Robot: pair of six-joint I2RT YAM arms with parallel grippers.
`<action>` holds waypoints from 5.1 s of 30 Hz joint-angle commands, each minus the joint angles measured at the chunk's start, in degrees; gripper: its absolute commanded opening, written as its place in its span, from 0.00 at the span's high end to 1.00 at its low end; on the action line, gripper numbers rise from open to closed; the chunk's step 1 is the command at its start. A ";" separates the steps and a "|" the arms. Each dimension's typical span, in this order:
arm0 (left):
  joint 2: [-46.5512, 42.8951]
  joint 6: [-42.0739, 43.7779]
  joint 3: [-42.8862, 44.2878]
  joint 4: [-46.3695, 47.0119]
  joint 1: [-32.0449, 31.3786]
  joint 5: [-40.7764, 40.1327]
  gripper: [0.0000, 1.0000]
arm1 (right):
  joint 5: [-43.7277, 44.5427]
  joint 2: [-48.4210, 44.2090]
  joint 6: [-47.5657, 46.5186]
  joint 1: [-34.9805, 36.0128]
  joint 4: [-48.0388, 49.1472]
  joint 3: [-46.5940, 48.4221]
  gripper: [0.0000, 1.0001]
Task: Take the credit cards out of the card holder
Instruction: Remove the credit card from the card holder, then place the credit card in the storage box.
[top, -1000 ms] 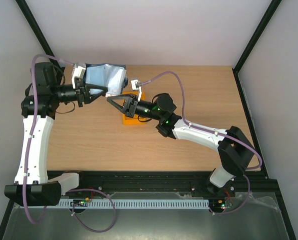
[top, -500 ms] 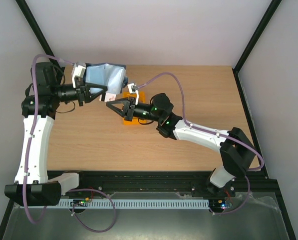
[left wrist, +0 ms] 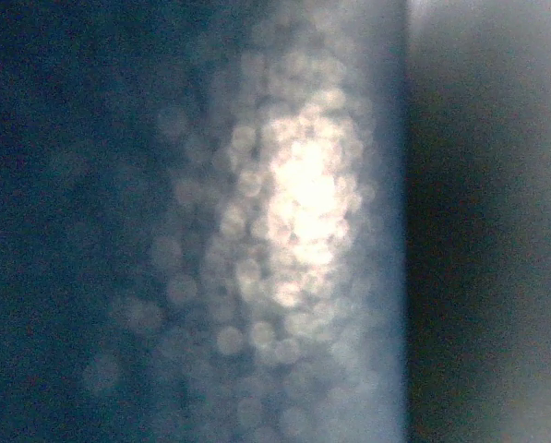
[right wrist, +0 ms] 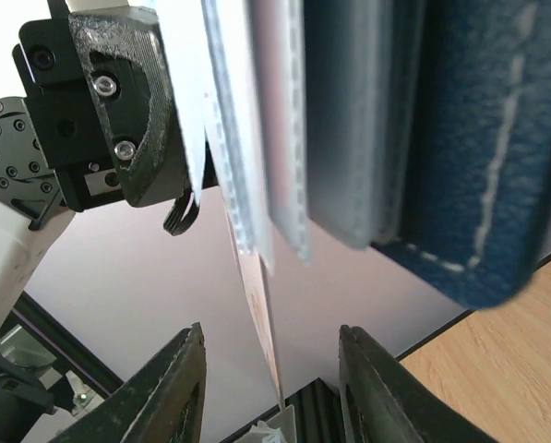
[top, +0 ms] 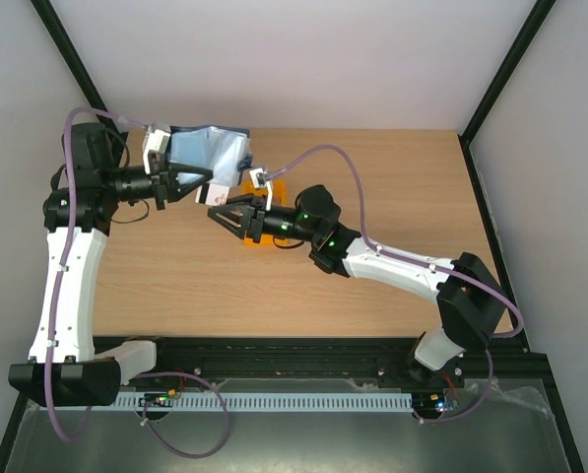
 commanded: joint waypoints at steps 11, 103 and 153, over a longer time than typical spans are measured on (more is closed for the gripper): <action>-1.74 1.90 0.49 -1.10 0.11 3.15 0.98 | 3.26 -2.10 1.78 -1.34 4.66 0.77 0.71; 4.05 -9.09 -7.85 6.08 18.25 -17.46 0.92 | 65.03 14.90 -96.41 -2.33 -50.93 24.28 0.98; 4.15 -9.71 -9.56 7.34 18.38 -17.09 0.91 | 60.12 36.73 -100.62 -6.53 -64.64 37.35 0.98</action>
